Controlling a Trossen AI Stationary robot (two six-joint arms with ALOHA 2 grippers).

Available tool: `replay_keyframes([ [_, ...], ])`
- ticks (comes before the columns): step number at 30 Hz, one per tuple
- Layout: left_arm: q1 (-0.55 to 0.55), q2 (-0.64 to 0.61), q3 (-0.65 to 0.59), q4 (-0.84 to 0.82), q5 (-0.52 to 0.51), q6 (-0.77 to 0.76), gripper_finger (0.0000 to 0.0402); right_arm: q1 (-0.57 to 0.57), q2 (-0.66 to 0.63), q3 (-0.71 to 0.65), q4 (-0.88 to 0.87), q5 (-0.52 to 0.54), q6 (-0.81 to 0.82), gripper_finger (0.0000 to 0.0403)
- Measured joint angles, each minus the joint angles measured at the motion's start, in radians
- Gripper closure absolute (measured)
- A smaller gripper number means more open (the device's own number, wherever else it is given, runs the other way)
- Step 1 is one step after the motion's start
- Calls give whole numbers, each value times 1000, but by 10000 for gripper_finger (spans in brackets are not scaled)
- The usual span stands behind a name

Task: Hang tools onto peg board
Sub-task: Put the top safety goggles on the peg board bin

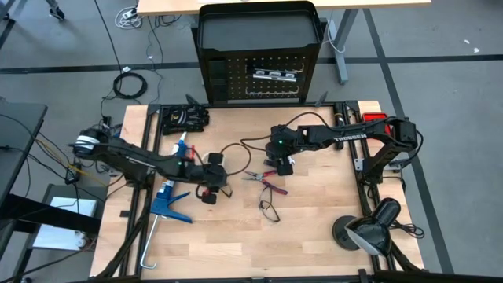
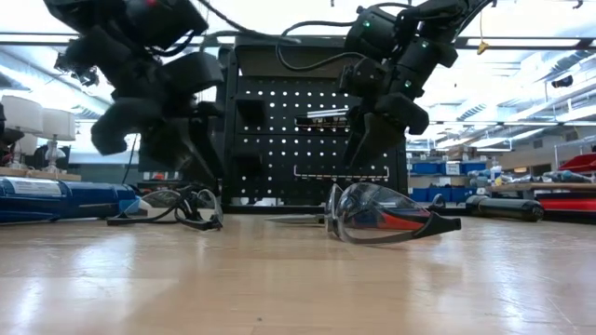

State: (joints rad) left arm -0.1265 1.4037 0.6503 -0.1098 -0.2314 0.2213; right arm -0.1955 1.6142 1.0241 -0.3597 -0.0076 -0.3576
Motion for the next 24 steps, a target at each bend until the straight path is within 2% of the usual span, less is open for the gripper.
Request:
replay_keyframes([
  [8,2,128,79,-100,43,37,234,0,0,0,0,0,0,145],
  [14,1,144,89,-95,32,89,245,0,0,0,0,0,13,147],
  [19,0,140,89,-95,5,123,285,-1,0,-1,0,-1,18,148],
  [24,-2,140,89,-99,-8,216,344,-1,0,-1,0,0,18,150],
])
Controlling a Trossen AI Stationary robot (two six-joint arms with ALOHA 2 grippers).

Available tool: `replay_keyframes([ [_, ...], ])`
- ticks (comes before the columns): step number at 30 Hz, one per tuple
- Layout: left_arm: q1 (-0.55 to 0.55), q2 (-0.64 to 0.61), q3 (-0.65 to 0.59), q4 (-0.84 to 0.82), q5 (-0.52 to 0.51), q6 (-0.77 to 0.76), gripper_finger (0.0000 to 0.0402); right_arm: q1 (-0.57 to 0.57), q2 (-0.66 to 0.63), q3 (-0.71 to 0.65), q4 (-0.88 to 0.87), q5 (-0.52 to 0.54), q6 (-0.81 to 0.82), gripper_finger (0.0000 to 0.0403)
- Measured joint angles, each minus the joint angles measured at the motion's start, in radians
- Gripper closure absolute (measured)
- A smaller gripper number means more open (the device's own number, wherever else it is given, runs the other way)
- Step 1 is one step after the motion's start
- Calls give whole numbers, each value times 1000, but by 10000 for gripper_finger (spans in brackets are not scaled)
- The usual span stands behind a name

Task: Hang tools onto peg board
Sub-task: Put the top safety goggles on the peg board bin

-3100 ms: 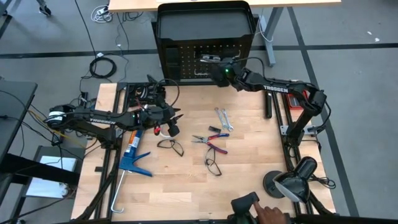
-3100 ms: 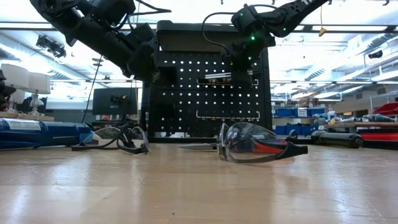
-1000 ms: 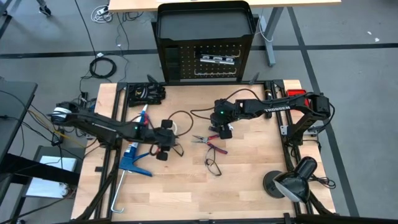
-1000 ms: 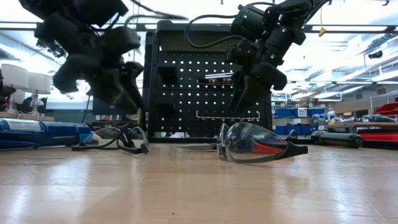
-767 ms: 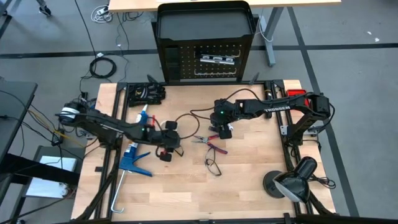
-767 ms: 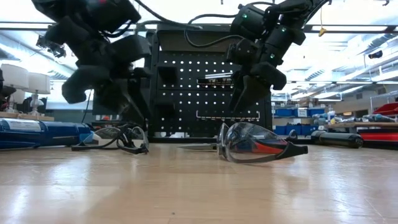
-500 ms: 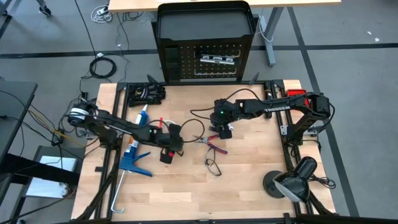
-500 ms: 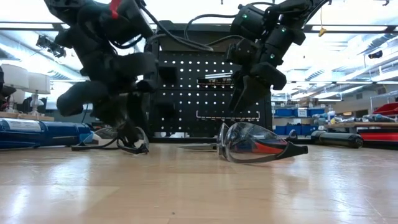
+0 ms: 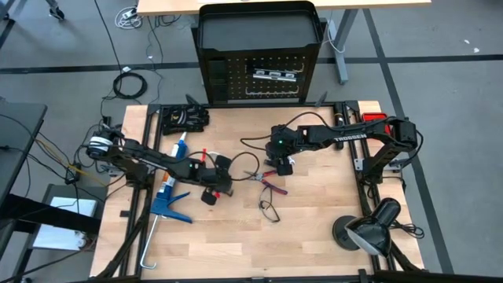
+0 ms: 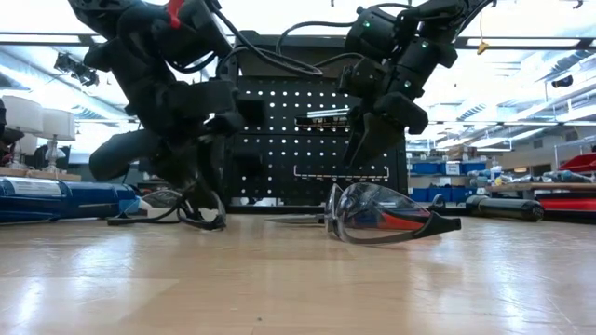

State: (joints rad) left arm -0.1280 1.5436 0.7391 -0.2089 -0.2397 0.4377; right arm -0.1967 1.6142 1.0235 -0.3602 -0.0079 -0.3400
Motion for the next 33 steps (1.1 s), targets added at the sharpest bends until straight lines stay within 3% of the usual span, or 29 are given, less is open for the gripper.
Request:
replay_keyframes([
  [3,-11,0,0,2,-24,47,388,-2,0,0,0,0,0,150],
  [6,-28,0,5,-3,-122,57,393,-6,0,0,0,12,12,151],
  [9,-39,-21,20,-2,-249,59,398,-10,0,0,0,115,61,153],
  [15,-17,-180,43,106,-465,232,400,-12,-10,0,-8,258,98,153],
  [18,36,-296,57,222,-498,333,400,-15,-13,0,1,287,125,153],
  [21,129,-402,79,350,-449,363,400,-21,-18,0,13,305,192,154],
  [25,278,-487,141,465,-267,289,401,-19,-20,1,43,302,228,154],
  [33,544,-467,400,456,88,-23,401,6,-21,1,77,303,227,154],
])
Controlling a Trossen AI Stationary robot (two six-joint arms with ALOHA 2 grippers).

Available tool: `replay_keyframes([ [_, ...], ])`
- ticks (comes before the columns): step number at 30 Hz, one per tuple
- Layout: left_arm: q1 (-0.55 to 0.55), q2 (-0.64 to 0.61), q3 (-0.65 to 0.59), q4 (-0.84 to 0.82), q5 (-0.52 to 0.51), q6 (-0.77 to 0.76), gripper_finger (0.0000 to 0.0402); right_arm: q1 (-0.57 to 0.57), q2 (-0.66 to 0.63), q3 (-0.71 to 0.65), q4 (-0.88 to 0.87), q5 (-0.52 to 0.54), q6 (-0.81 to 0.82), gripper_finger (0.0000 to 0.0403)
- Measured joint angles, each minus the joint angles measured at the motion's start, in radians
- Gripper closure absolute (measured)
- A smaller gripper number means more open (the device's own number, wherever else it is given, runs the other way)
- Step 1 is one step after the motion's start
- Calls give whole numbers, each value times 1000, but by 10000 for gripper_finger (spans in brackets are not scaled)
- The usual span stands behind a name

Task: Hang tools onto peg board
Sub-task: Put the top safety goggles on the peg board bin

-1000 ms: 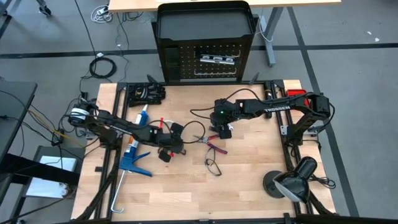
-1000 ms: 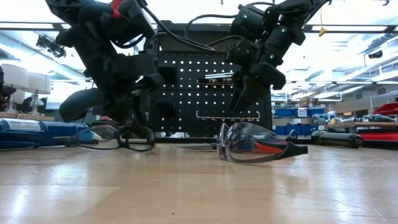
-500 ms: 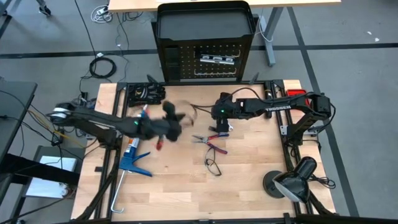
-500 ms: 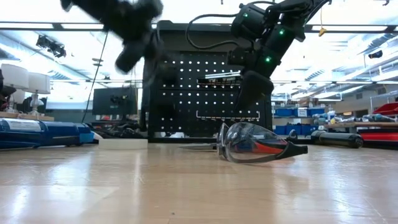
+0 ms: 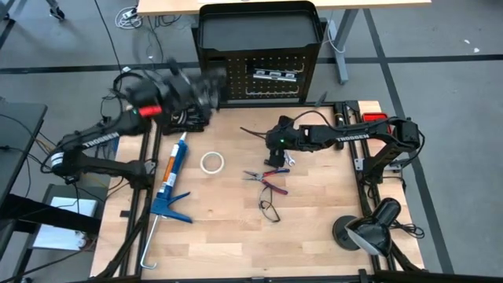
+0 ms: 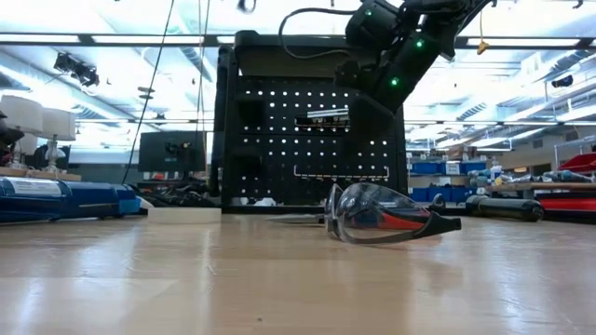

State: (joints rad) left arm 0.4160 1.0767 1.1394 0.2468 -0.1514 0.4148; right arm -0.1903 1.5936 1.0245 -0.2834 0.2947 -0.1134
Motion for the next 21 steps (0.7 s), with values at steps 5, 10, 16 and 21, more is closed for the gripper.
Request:
replay_keyframes([
  [5,130,89,191,-29,79,-119,401,13,2,0,34,0,-13,154],
  [10,199,207,369,-91,112,-138,401,13,3,0,59,0,-13,154],
  [16,266,320,464,-64,100,-100,401,13,3,0,82,0,-13,154],
  [21,362,381,517,-55,96,-83,401,13,3,0,92,0,-13,154],
])
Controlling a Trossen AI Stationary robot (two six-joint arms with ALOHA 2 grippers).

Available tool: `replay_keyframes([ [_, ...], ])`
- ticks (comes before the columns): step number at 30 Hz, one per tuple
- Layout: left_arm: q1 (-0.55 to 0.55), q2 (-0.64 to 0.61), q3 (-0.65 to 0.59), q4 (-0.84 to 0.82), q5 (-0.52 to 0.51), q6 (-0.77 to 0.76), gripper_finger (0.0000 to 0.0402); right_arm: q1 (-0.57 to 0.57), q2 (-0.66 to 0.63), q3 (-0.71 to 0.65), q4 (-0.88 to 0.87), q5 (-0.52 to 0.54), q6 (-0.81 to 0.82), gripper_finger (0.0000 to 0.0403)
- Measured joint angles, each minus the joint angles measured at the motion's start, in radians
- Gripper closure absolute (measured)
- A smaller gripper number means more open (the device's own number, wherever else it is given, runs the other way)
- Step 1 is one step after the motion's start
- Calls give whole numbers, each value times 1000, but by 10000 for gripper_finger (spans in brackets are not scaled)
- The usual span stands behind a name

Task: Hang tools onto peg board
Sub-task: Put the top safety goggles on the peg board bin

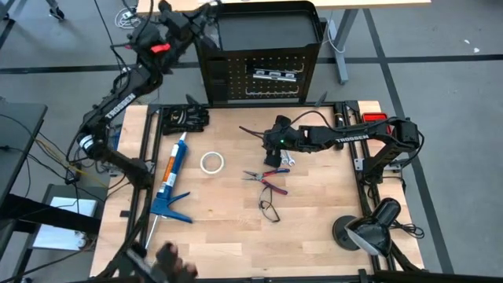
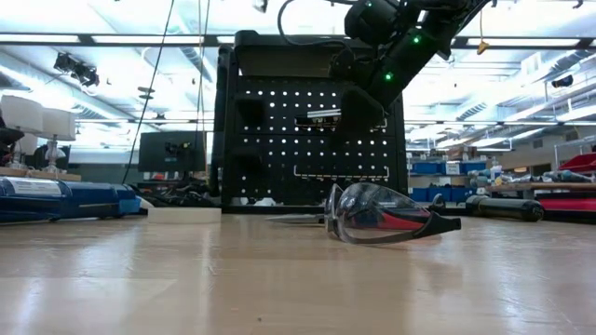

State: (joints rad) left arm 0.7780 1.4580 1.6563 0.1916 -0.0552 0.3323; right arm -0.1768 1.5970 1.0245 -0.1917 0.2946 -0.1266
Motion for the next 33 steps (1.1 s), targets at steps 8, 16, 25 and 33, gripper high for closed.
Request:
replay_keyframes([
  [8,122,50,10,-23,-9,-80,401,0,0,0,13,0,-3,154],
  [16,149,55,10,-97,-17,-47,401,0,0,0,29,-1,-3,154],
  [25,149,56,10,-179,1,-22,380,0,1,0,35,-2,-3,154],
  [33,144,52,10,-181,1,-23,322,0,1,0,34,-2,-3,154],
])
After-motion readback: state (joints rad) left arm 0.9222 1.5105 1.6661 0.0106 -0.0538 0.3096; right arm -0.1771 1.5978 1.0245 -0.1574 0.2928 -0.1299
